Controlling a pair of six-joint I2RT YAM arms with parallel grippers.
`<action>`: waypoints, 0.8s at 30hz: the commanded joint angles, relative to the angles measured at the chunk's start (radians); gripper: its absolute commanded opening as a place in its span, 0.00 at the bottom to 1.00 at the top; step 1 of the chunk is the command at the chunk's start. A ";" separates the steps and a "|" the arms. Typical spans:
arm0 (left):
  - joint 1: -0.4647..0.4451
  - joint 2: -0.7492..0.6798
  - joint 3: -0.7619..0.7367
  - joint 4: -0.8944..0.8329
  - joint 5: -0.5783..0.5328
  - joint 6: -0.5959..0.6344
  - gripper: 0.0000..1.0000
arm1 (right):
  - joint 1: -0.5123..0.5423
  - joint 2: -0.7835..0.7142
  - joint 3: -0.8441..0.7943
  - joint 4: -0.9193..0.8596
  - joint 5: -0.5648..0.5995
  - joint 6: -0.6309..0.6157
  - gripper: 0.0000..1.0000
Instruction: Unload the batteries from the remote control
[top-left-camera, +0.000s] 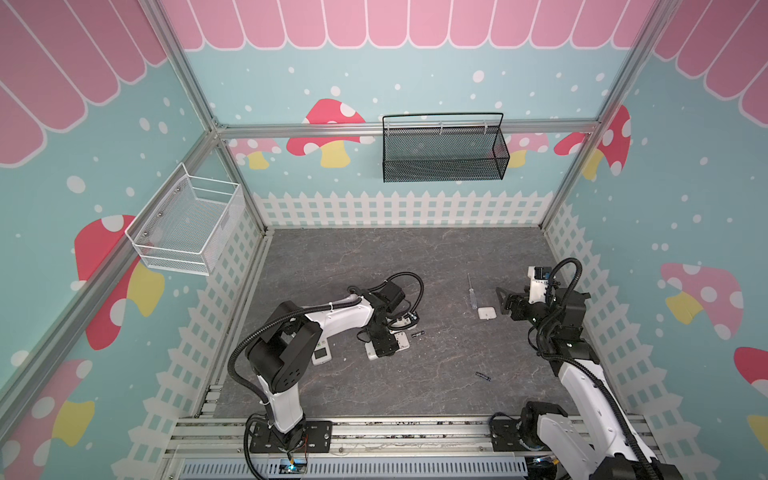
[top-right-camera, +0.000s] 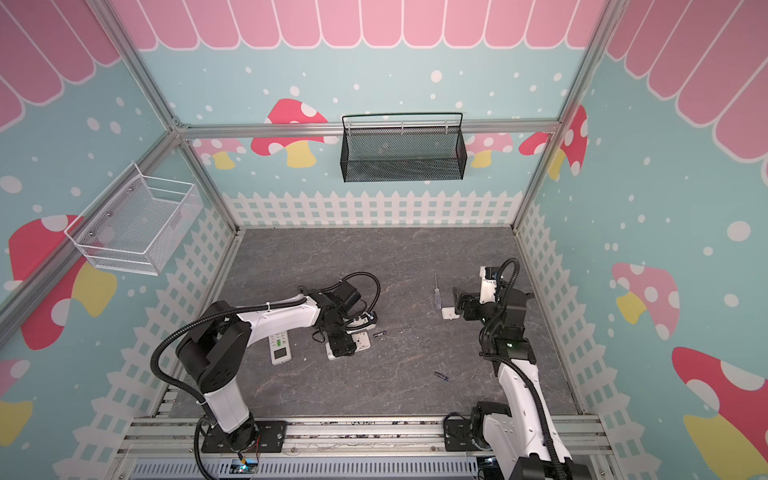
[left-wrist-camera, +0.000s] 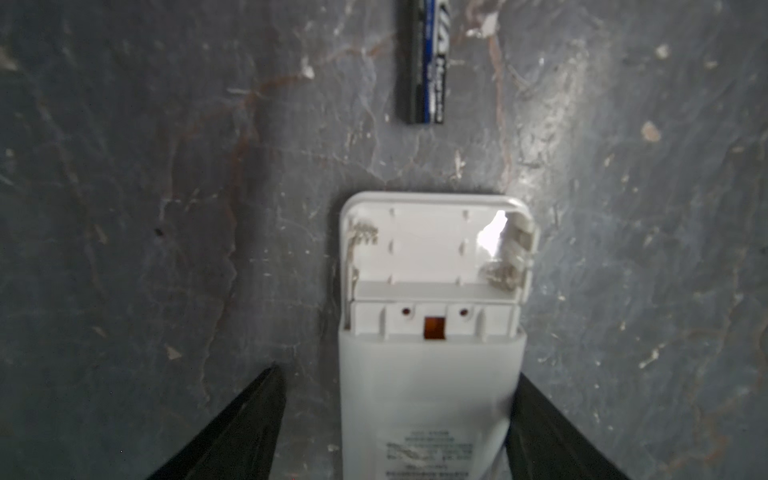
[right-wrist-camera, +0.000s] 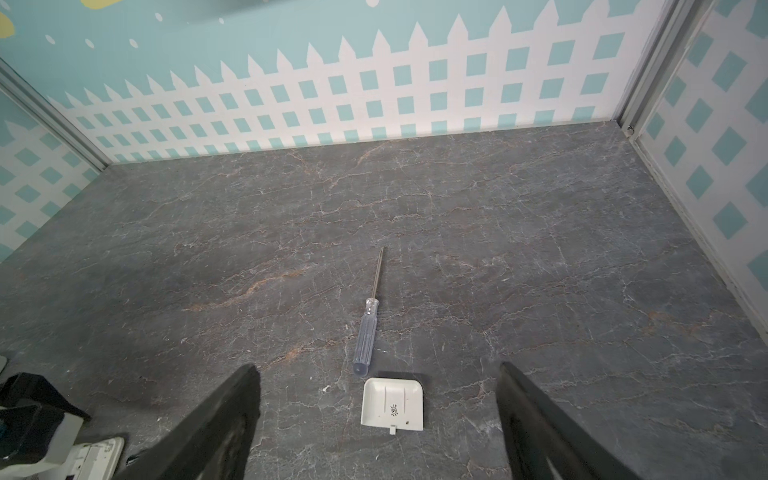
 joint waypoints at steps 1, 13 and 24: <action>0.003 0.004 -0.009 0.006 -0.017 -0.011 0.64 | 0.001 0.008 -0.002 -0.002 0.035 -0.021 0.89; 0.275 -0.059 0.075 0.033 -0.099 0.000 0.54 | 0.001 0.013 -0.008 0.014 0.059 -0.021 0.89; 0.522 0.166 0.354 -0.004 -0.084 0.091 0.53 | 0.001 -0.002 -0.027 0.026 0.026 -0.010 0.88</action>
